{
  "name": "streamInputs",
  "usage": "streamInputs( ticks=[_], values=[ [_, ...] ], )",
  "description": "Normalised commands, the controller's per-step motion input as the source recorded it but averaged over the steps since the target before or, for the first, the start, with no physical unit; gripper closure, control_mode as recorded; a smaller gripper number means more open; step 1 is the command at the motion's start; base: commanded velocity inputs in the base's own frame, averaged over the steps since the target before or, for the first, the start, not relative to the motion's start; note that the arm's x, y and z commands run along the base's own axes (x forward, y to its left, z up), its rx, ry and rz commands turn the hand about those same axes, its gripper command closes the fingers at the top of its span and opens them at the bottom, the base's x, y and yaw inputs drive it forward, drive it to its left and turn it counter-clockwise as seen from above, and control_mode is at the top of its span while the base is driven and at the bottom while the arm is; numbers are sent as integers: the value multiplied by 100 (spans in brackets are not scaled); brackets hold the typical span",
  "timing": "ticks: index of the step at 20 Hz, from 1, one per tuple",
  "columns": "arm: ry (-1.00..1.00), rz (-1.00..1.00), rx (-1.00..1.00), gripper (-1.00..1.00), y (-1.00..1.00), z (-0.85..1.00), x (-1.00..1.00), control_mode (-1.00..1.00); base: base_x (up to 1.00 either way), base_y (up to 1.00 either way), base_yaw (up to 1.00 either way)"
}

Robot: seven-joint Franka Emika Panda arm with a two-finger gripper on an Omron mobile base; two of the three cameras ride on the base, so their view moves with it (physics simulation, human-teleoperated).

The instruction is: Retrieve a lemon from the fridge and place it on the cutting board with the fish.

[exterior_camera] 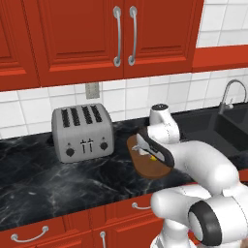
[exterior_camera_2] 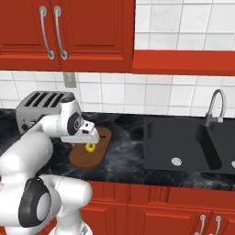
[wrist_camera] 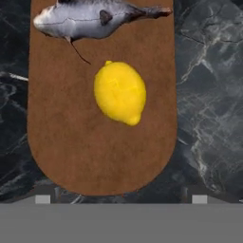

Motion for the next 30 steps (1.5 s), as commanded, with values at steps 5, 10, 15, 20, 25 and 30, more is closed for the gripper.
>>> streamInputs(
  ticks=[5, 10, 15, 20, 25, 30],
  values=[
    [0, -15, 0, -100, 0, 39, -48, -100, 0, 0, 0],
    [-7, -10, 0, -100, 0, 55, -15, -100, 0, 0, 0],
    [-7, -2, 0, -100, -4, 18, -4, -100, 0, 0, 0],
    [-2, 0, 1, -100, -25, 3, -19, -100, 0, 0, 0],
    [-2, 0, 3, -100, -31, 18, -29, -100, 0, 0, 0],
    [-1, 0, 4, -100, -39, 15, -22, -100, 0, 0, 0]
  ],
)
